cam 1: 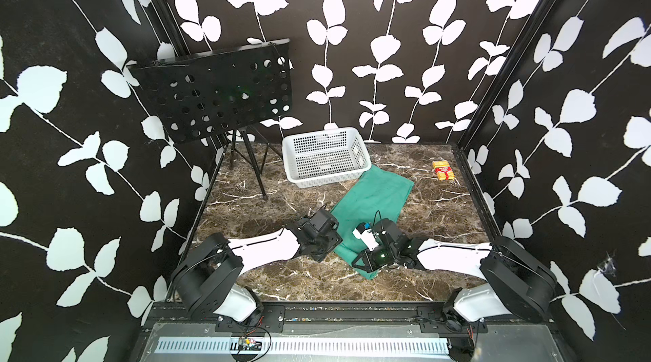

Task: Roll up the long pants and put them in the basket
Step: Roll the long pant at the center of the board.

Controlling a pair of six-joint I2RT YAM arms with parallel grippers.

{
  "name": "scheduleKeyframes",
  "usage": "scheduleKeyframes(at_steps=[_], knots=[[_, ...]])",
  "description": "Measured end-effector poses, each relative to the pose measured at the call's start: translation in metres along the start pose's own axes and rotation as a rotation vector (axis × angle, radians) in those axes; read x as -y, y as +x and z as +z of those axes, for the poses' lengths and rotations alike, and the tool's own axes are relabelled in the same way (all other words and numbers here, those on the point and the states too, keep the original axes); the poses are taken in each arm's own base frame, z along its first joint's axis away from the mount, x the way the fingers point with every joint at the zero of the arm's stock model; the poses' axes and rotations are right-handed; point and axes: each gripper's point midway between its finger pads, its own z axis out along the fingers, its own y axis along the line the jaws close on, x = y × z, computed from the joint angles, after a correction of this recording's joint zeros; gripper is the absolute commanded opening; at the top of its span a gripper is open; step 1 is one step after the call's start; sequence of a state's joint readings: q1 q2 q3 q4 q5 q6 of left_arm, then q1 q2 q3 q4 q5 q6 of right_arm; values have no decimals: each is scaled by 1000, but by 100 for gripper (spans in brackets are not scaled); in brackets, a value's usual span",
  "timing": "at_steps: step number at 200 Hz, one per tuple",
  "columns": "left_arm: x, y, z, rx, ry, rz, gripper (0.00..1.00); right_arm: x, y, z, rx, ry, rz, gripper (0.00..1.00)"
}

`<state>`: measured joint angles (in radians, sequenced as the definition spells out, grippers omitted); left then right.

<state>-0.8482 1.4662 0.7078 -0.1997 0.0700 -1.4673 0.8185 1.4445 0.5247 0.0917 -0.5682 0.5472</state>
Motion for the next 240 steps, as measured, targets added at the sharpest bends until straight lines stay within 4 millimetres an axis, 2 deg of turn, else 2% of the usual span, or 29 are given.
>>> scheduleKeyframes(at_steps=[16, 38, 50, 62, 68, 83, 99, 120, 149, 173, 208, 240], knots=[[4, -7, 1, 11, -13, 4, 47, 6, 5, -1, -10, 8, 21, 0], [20, -16, -1, 16, -5, 18, 15, 13, 12, -5, -13, 27, 44, 0], [21, -17, -1, 8, -14, 20, 4, 15, 11, -8, -3, 41, 43, 0], [18, -15, 1, -8, -32, 20, 2, 17, 9, -12, 15, 69, 41, 6], [16, -14, 2, -15, -41, 20, 1, 17, 8, -15, 26, 82, 39, 13], [13, -11, 2, -33, -55, 19, 0, 19, 4, -23, 58, 129, 31, 41], [13, -12, 1, -35, -65, 15, 0, 22, 5, -31, 73, 208, 6, 50], [12, -13, 2, -43, -86, 10, 0, 19, 7, -38, 91, 327, -122, 62], [11, -11, 2, -58, -103, 8, 0, -7, 7, -43, 159, 450, -452, 63], [9, -10, 3, -66, -114, 5, 0, -27, 8, -36, 190, 528, -721, 62], [9, -8, 2, -73, -116, -2, 0, -27, 6, -11, 128, 695, -970, 58], [9, -8, 2, -77, -117, -10, 0, -8, -2, 2, 82, 882, -1075, 57]])
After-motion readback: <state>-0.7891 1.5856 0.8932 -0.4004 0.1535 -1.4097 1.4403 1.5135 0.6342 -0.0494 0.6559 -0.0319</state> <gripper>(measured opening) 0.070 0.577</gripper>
